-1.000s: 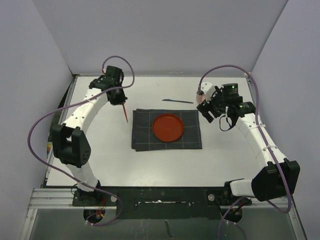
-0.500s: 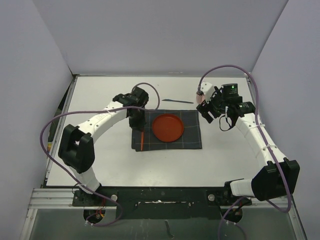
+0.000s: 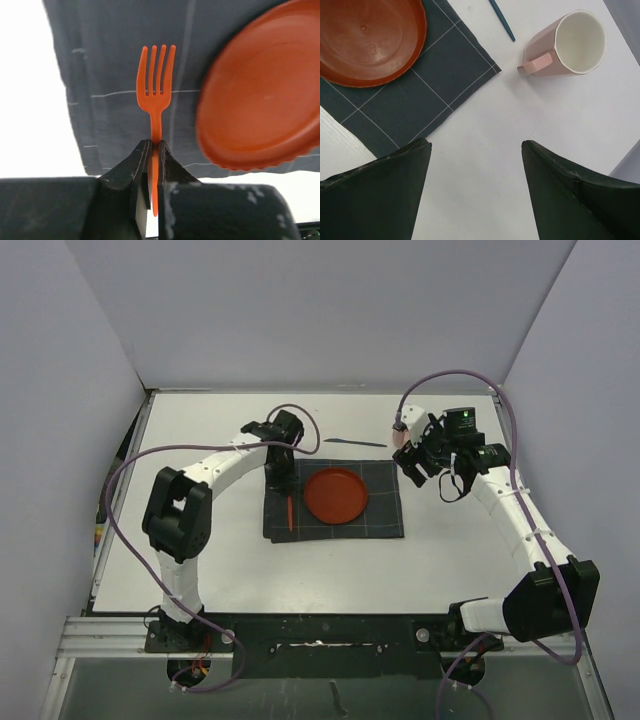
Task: Set the dinner table for one person
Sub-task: Place the fork on the napkin.
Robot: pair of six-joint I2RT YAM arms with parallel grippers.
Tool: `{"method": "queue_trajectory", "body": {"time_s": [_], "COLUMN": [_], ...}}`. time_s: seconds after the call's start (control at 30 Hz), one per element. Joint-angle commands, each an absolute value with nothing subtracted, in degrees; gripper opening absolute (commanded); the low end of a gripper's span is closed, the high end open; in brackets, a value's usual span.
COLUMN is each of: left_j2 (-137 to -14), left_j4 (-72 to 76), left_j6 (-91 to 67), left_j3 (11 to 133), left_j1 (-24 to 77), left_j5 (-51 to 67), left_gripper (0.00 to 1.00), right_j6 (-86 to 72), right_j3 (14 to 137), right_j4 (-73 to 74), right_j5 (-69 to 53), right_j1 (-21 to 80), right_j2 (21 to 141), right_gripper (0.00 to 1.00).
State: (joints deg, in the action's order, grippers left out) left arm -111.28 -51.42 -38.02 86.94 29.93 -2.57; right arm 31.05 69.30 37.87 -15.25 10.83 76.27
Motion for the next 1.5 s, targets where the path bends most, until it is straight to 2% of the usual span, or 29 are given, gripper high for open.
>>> {"method": "queue_trajectory", "body": {"time_s": [0.0,1.17,1.47], "left_j2": [-113.48,-120.67,-120.20], "left_j4": [-49.36,-48.55,-48.63], "left_j6": [-35.42,-34.03,-33.62], "left_j3": [94.65,92.34,92.66], "left_j1": [31.42,27.81,27.86], "left_j5": [-3.04,-4.14,-4.26], "left_gripper": [0.00,0.00,0.24], "right_j6": [30.56,31.01,31.10], "right_j3": [70.19,69.61,69.41], "right_j4": [36.45,36.64,36.39], "right_j5": [-16.15,-16.24,-16.41], "right_j1": [10.33,9.97,9.93], "right_j2": [74.18,74.79,74.79], "right_gripper": [0.75,0.76,0.76]}}
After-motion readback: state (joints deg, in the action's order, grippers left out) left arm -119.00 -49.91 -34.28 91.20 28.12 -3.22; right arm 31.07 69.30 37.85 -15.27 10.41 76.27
